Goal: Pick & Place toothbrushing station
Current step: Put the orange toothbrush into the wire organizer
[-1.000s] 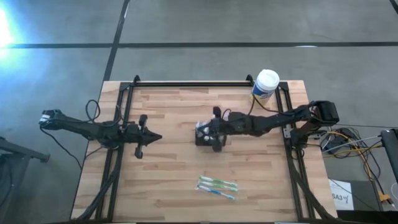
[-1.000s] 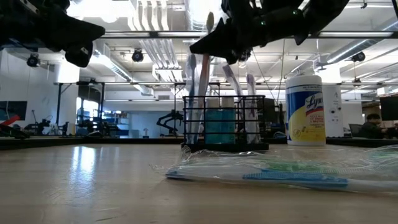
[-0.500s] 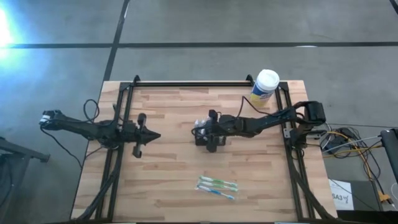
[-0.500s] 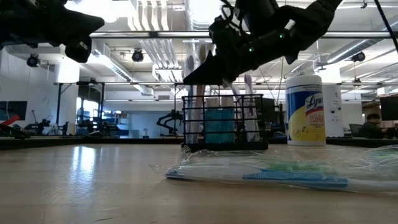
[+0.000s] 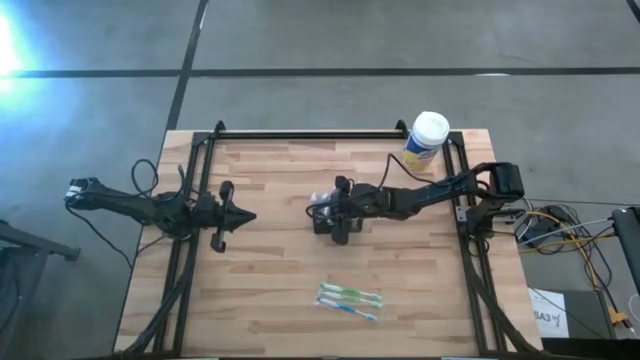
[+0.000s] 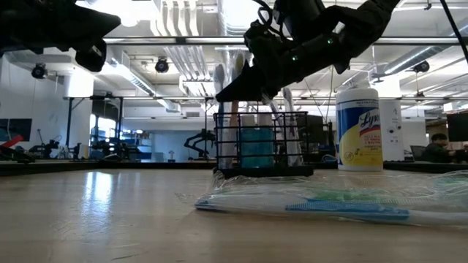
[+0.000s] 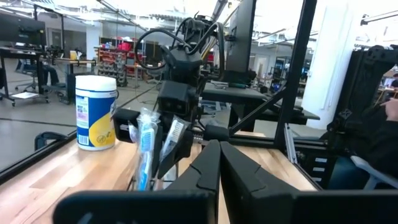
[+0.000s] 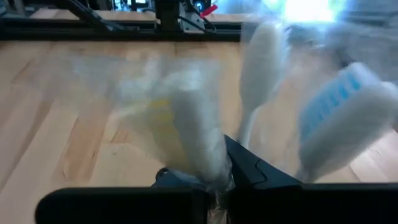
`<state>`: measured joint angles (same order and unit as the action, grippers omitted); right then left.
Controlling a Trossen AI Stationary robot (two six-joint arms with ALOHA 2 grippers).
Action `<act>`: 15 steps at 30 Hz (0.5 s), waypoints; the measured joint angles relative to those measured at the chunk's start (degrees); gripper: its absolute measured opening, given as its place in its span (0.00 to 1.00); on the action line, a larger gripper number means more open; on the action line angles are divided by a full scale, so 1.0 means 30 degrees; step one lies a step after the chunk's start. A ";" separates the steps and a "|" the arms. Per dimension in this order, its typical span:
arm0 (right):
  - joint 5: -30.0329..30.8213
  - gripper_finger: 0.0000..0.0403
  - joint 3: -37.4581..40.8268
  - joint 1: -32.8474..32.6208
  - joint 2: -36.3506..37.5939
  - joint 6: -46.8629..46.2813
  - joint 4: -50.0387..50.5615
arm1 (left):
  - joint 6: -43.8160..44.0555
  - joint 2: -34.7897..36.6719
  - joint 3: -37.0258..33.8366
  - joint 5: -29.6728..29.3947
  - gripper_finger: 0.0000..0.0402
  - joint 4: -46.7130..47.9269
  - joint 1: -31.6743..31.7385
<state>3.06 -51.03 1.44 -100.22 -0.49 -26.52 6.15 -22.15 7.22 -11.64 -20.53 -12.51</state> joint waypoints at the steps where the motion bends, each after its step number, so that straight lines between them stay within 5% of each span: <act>1: 0.0003 0.07 0.0002 0.0011 0.0000 -0.0015 0.0087 | 0.0000 -0.0009 0.0000 0.0000 0.03 0.0000 0.0000; 15: -0.0944 0.36 0.0016 -0.0015 0.0860 -0.0340 0.0394 | -0.0011 -0.0058 -0.0007 0.0000 0.04 0.0000 0.0004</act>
<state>0.23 -50.98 1.40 -97.64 -1.51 -25.34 6.12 -22.33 7.20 -11.64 -20.53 -12.50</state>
